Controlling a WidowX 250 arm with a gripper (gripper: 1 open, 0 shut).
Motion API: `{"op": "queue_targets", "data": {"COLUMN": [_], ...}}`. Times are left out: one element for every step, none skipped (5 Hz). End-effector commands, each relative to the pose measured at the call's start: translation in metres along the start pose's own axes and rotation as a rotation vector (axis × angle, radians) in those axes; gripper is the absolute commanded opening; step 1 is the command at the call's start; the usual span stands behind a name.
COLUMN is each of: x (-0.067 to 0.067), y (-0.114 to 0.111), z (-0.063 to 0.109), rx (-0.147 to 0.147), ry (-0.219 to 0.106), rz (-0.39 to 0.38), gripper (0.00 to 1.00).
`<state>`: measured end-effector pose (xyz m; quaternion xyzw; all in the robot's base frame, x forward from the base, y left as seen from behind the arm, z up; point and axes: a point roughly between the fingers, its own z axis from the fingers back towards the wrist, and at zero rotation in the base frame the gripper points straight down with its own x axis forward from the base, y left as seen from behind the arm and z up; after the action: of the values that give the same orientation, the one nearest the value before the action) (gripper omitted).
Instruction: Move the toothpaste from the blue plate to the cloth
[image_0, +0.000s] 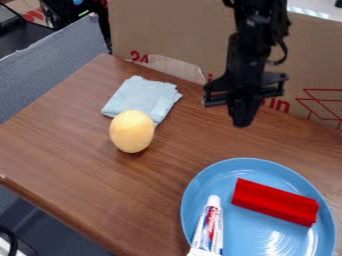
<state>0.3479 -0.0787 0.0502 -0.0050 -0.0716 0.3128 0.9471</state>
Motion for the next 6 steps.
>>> {"op": "queue_targets", "data": {"x": [-0.005, -0.005, -0.002, -0.006, -0.017, -0.01], "y": [-0.008, -0.006, -0.003, 0.001, 0.005, 0.016], "z": [0.004, 0.01, 0.016, 0.025, 0.025, 0.025], "rx": [-0.024, -0.037, -0.041, -0.049, -0.049, -0.068], "ry": [-0.013, -0.015, -0.012, -0.004, -0.001, -0.004], "rz": [-0.025, -0.022, -0.031, -0.039, -0.048, -0.03], "gripper": [0.0, 0.0, 0.0, 0.0, 0.0, 0.0]}}
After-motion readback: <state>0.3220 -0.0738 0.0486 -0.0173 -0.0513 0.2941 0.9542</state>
